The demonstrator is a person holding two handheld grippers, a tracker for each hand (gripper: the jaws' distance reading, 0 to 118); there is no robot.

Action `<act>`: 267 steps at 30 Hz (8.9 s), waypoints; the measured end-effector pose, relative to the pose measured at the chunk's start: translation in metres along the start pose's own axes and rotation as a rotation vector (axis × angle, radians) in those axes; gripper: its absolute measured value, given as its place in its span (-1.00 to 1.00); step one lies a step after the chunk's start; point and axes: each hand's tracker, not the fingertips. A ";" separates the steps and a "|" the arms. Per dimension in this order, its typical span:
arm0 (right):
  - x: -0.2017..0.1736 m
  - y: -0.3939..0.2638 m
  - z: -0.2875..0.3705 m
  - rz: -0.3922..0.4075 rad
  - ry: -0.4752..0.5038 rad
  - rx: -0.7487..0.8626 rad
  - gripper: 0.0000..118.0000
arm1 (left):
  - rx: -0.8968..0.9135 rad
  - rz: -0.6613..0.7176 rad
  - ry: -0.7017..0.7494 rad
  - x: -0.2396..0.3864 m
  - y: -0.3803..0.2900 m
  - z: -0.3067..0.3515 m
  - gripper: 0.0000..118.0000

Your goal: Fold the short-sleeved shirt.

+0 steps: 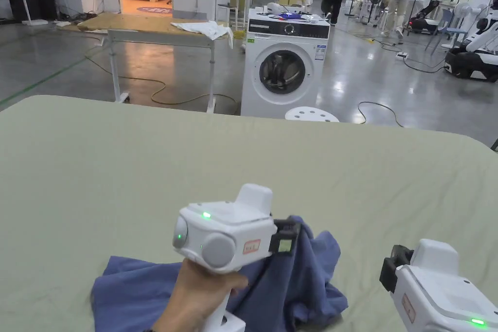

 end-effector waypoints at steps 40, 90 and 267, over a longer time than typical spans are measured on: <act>-0.053 0.004 -0.012 0.076 0.094 0.040 -0.99 | -0.415 0.423 0.464 -0.291 -0.098 0.035 0.15; 0.014 0.250 -0.026 0.085 0.077 0.085 -0.92 | 0.273 0.126 0.642 -0.263 0.167 0.277 -1.00; -0.020 0.429 -0.100 0.178 0.034 0.378 -0.98 | 0.443 -0.011 0.670 -0.263 0.335 0.207 -0.98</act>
